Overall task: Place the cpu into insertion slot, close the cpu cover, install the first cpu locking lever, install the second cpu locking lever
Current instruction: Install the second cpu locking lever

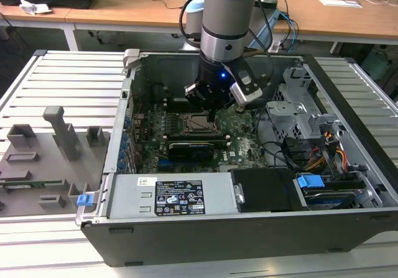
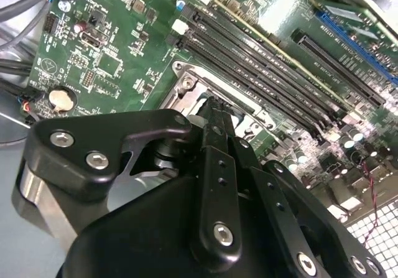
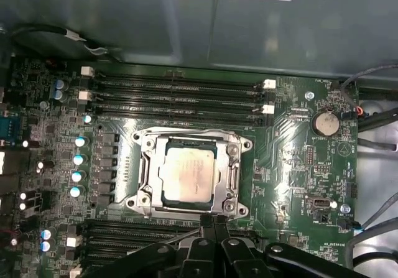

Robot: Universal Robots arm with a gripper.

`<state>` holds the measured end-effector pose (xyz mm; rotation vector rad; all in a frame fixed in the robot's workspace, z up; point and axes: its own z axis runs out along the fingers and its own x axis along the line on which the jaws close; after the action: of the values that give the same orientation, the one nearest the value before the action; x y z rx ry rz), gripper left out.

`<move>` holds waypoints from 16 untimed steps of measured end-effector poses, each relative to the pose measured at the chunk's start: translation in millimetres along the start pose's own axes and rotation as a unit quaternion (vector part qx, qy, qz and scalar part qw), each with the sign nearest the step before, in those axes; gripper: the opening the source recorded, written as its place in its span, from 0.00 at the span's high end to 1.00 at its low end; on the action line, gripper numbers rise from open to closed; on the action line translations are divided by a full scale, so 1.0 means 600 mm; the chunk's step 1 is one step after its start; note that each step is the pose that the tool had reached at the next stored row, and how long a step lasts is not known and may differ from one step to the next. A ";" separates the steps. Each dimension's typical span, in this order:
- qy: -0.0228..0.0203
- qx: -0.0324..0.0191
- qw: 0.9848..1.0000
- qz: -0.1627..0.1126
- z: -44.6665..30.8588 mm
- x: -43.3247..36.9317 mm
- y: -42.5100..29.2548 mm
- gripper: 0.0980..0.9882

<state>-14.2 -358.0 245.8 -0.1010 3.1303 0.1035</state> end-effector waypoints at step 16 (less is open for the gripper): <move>0.001 -0.005 1.000 0.000 -0.001 0.001 -0.020 0.99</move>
<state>-14.2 -370.0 245.6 -0.1010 3.1312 0.1187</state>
